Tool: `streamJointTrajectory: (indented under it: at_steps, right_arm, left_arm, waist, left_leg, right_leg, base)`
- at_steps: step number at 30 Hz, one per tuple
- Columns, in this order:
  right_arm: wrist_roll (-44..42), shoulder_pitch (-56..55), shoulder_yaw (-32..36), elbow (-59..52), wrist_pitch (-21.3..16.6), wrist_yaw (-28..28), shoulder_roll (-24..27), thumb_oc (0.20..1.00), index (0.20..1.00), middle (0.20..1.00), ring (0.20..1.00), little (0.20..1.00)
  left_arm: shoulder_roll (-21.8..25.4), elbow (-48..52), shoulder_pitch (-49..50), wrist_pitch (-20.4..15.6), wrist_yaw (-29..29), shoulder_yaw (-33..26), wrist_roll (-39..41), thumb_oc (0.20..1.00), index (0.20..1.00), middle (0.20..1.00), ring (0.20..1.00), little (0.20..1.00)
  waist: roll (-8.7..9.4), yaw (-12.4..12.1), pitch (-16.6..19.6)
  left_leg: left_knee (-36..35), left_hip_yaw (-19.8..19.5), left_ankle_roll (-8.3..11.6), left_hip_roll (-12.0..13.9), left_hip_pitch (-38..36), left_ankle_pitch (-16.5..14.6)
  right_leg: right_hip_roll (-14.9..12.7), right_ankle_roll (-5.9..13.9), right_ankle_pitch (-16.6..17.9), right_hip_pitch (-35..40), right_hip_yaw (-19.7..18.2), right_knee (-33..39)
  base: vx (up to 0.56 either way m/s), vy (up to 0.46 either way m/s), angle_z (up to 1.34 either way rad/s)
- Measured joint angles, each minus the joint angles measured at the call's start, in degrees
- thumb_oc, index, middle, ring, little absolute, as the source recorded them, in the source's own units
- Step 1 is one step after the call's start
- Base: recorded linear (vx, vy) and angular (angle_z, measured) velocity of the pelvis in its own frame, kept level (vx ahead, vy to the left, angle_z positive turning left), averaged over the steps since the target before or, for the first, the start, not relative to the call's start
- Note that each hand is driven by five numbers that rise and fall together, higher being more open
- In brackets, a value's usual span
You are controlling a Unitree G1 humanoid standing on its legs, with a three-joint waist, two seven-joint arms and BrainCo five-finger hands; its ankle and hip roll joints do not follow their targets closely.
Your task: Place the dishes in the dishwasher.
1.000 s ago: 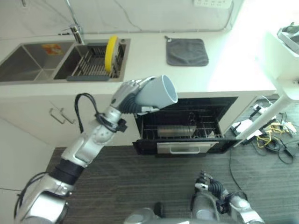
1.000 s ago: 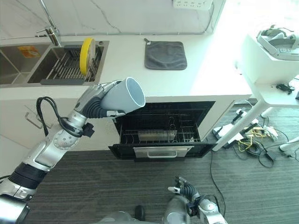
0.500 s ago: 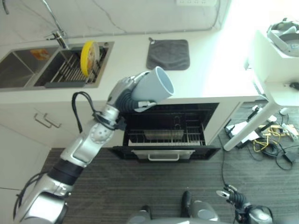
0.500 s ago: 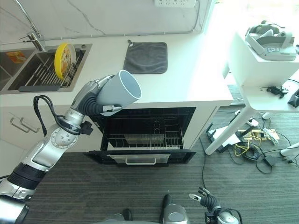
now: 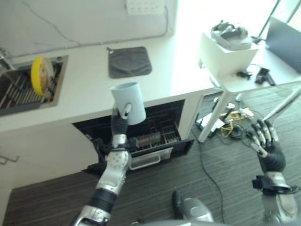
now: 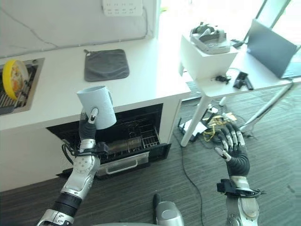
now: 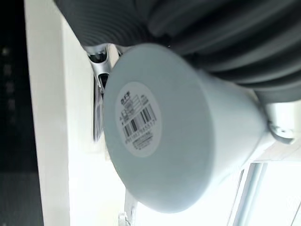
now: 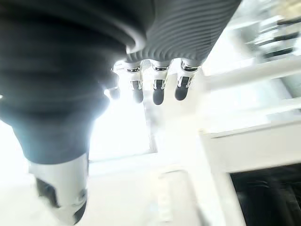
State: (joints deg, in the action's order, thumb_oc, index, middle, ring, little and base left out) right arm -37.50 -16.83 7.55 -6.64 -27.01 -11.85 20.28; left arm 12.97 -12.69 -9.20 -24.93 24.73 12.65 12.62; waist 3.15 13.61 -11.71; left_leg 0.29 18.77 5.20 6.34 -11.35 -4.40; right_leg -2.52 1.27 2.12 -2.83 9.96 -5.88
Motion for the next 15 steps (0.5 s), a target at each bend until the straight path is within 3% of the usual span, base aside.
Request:
streamJointTrajectory:
  at_steps: [2, 4, 7, 11, 15]
  right_arm:
    - [0.10, 3.16, -2.24, -4.88, -2.20, -4.75, 1.04, 1.000, 1.000, 1.000, 1.000, 1.000]
    - [0.07, 4.49, -5.31, -2.49, -1.19, -7.11, 1.61, 1.000, 1.000, 1.000, 1.000, 1.000]
    - [0.08, 5.71, -10.43, -2.54, 0.63, -10.38, 3.41, 1.000, 1.000, 1.000, 1.000, 1.000]
    - [-2.51, 13.32, -16.89, -2.72, 3.12, -11.11, 5.43, 1.000, 1.000, 1.000, 1.000, 1.000]
    - [-1.88, 19.05, -21.25, -2.82, 5.32, -9.39, 7.73, 1.000, 1.000, 1.000, 1.000, 1.000]
  left_arm:
    - [0.71, -0.28, -0.69, -0.88, 2.28, 1.73, -0.45, 0.200, 0.200, 0.200, 0.200, 0.200]
    - [1.55, 0.75, -1.32, -2.96, 5.13, 2.72, -3.09, 0.200, 0.200, 0.200, 0.200, 0.200]
    - [2.98, 4.26, -1.46, -4.66, 11.16, 2.72, -10.57, 0.200, 0.200, 0.200, 0.200, 0.200]
    - [5.17, 7.43, -2.19, -3.99, 19.93, 4.63, -23.17, 0.200, 0.200, 0.200, 0.200, 0.200]
    - [9.06, 7.22, -4.30, -0.94, 27.94, 6.21, -33.65, 0.200, 0.200, 0.200, 0.200, 0.200]
  waist:
    - [-1.14, 0.89, 0.71]
    - [-1.59, 0.64, 1.44]
    - [-3.81, -0.77, 2.72]
    - [-4.78, -3.84, 3.27]
    - [-4.98, -6.97, 3.41]
  left_leg:
    - [-0.34, 1.96, -0.50, -0.35, -0.03, -0.06]
    - [-0.38, 2.33, -0.82, -0.48, 0.08, -0.24]
    - [-1.88, 2.19, -1.47, -0.97, 0.13, 0.49]
    - [-3.03, 1.42, -1.44, -1.30, -0.10, 1.15]
    - [-3.51, -1.10, -1.61, -1.42, 0.29, 1.59]
  right_leg:
    - [-0.06, 0.73, 1.71, 0.12, -1.66, 2.14]
    - [-0.26, 1.10, 2.18, 0.54, -1.58, 3.44]
    - [-0.32, 1.36, 4.04, 1.38, -1.31, 6.09]
    - [-0.31, 1.17, 6.01, 3.35, -0.68, 9.82]
    - [-0.81, 1.17, 6.02, 4.83, 2.03, 10.86]
  base:
    - [-0.02, 0.019, -0.46]
    - [-0.01, 0.009, -0.04]
    - [-0.01, 0.005, 0.04]
    - [-0.01, -0.009, 0.13]
    - [-0.01, -0.048, 0.28]
